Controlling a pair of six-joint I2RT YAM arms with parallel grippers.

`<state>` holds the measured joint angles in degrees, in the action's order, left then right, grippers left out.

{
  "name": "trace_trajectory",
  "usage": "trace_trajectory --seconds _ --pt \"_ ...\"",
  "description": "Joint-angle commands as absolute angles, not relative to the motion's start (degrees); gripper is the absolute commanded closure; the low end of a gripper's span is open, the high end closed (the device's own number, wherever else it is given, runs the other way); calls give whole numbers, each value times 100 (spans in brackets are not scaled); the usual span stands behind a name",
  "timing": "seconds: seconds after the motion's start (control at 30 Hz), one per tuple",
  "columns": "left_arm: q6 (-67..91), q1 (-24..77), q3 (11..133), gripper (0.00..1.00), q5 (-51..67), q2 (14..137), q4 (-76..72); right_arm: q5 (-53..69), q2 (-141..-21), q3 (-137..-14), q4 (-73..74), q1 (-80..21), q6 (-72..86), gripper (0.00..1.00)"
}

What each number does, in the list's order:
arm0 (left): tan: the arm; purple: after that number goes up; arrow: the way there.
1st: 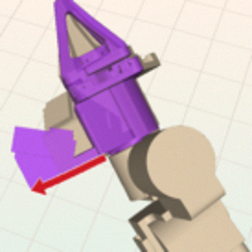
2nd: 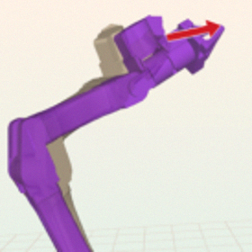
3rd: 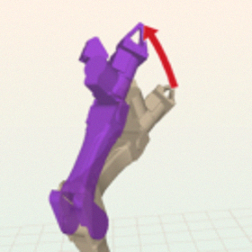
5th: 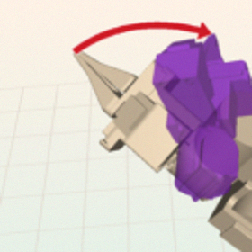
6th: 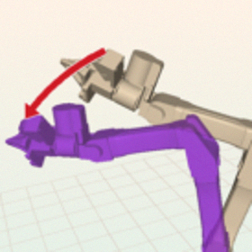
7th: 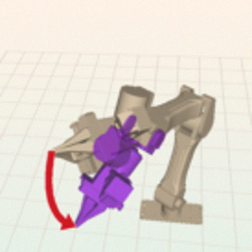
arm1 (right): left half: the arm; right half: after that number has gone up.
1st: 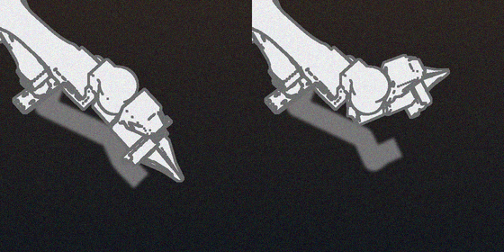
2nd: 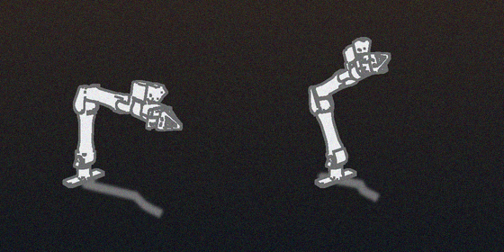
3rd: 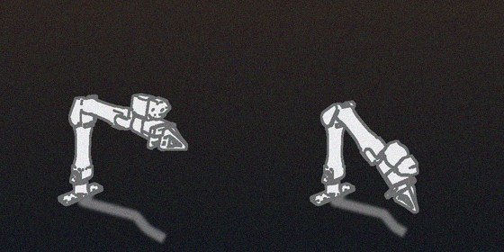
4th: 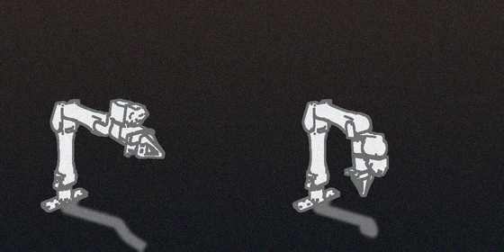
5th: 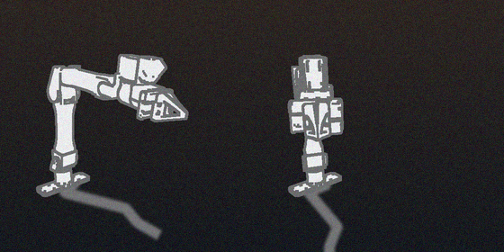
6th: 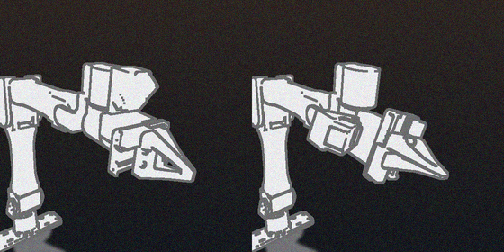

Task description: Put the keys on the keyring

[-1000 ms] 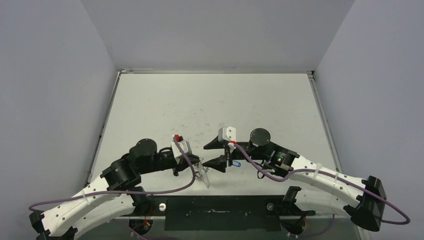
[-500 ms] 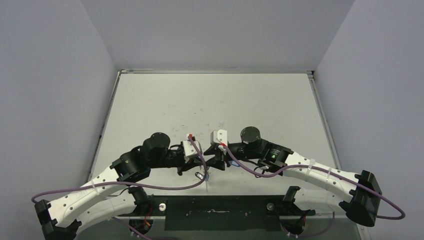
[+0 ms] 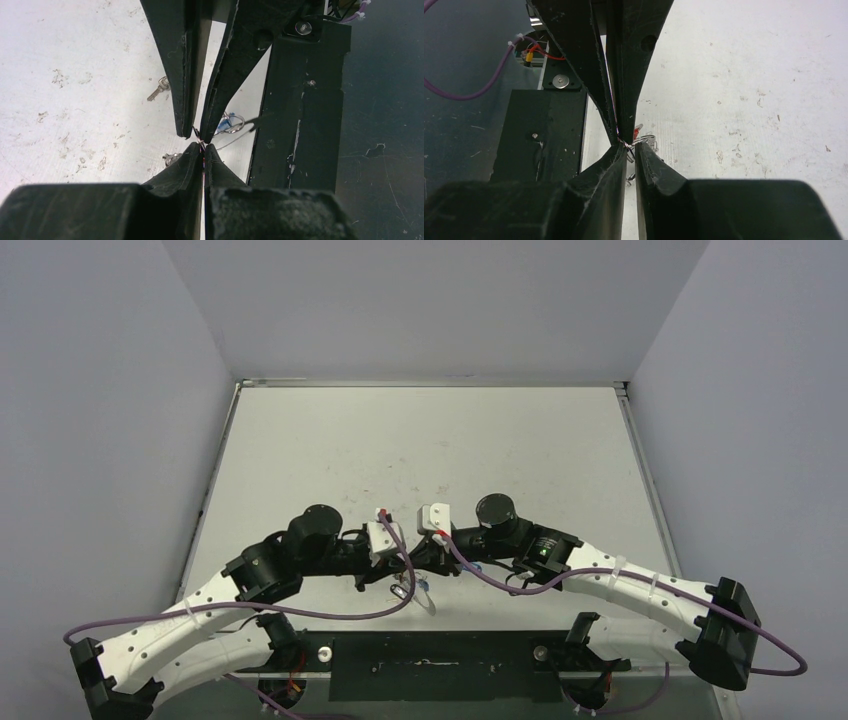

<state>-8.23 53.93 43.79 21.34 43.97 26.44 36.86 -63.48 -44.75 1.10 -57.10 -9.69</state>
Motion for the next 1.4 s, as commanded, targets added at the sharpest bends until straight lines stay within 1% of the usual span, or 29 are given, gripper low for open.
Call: trace_trajectory --seconds 0.0,0.1,0.13,0.2,0.27,0.3,0.4,0.47,0.6,0.63,0.67,0.7,0.8,0.87,0.9,0.93,1.13,1.3,1.33,1.37 --pt "-895 5406 4685 100 2398 4420 2241 3682 -6376 -4764 -20 -5755 -1080 82" --pt "-895 5405 4691 100 2417 4438 2217 3674 -6356 -4755 -18 -5748 -1090 68" --pt "-896 5405 4693 100 2425 4451 2220 3671 -6347 -4751 -18 -5749 -1094 66" --pt "-896 5406 4699 100 2455 4465 2213 3674 -6337 -4746 -18 -5748 -1107 66" --pt "-887 5405 4699 100 2474 4466 2198 3714 -6352 -4746 -26 -5751 -1114 69" --pt "-880 5405 4697 100 2478 4475 2197 3744 -6366 -4746 -34 -5751 -1125 73" --pt "-862 5410 4694 100 2482 4470 2189 3811 -6417 -4747 -43 -5748 -1134 90" --pt "-848 5410 4688 100 2471 4459 2182 3838 -6447 -4746 -31 -5751 -1149 99" --pt "-816 5405 4659 100 2461 4407 2166 3867 -6493 -4737 -18 -5748 -1193 100" --pt "-813 5405 4658 100 2461 4402 2170 3856 -6495 -4737 -18 -5748 -1195 98" --pt "-804 5405 4656 100 2453 4393 2180 3832 -6487 -4737 -18 -5752 -1202 92" --pt "-806 5405 4658 100 2452 4387 2186 3818 -6486 -4742 141 -5749 -1216 82" --pt "-800 5405 4648 100 2467 4373 2192 3765 -6462 -4725 200 -5750 -1248 68" --pt "-789 5406 4633 100 2475 4377 2165 3762 -6465 -4720 187 -5749 -1248 67" --pt "-779 5408 4625 100 2486 4381 2158 3774 -6475 -4726 166 -5753 -1240 68" --pt "-782 5406 4619 100 2498 4386 2154 3796 -6484 -4735 153 -5752 -1233 71" --pt "-777 5410 4616 100 2517 4413 2160 3941 -6548 -4734 -183 -5752 -1063 100" --pt "-757 5406 4580 100 2419 4333 2244 3914 -6473 -4598 -392 -5742 -989 100" --pt "-748 5405 4561 99 2372 4295 2256 3907 -6443 -4556 -452 -5746 -956 100" --pt "-729 5409 4543 94 2320 4243 2258 3903 -6402 -4504 -525 -5736 -915 100"
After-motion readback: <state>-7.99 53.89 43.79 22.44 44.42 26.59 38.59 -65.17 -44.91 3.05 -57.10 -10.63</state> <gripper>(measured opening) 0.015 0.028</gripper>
